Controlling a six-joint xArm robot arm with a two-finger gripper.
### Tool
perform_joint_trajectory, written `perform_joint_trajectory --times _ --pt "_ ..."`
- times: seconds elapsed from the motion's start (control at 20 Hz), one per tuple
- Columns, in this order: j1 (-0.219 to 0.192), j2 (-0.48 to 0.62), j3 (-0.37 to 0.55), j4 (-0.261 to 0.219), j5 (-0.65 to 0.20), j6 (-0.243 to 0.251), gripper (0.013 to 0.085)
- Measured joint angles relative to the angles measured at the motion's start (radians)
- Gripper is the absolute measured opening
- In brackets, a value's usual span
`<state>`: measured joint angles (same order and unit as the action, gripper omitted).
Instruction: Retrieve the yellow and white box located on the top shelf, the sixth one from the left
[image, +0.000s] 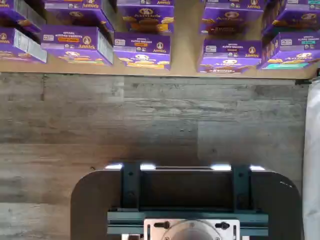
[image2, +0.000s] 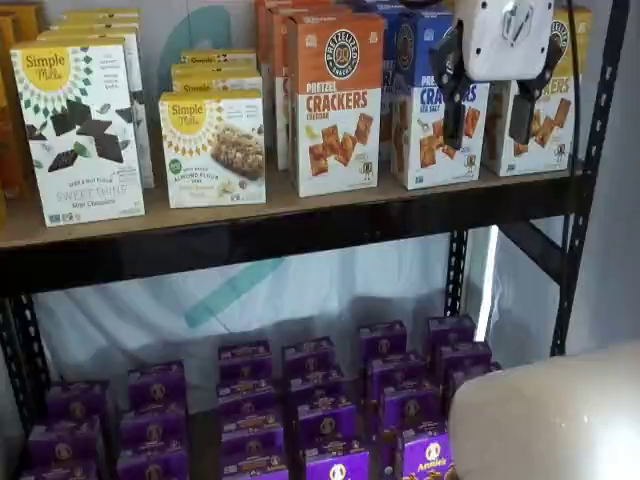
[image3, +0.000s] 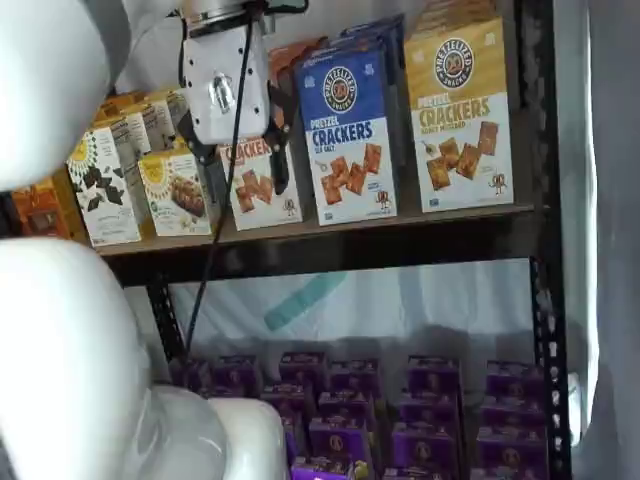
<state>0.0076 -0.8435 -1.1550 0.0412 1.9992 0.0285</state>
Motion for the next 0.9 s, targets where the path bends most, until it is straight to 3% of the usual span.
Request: perform_joint_trajectory --times 0.15,0.3,0.45,0.6,0.75,0.9 --pt "-0.037 -0.011 0.010 0.040 -0.017 -0.020 0.0850" --pt "-0.040 -0.011 0.011 0.042 -0.018 -0.023 0.0850" --pt "-0.040 -0.014 0.015 0.032 -0.023 -0.027 0.0850" --pt "-0.045 -0.021 0.033 -0.009 -0.064 -0.049 0.0850" --pt "-0.086 -0.017 0.053 -0.053 -0.124 -0.103 0.0850" --pt "-0.156 -0.001 0.066 -0.065 -0.186 -0.171 0.0850"
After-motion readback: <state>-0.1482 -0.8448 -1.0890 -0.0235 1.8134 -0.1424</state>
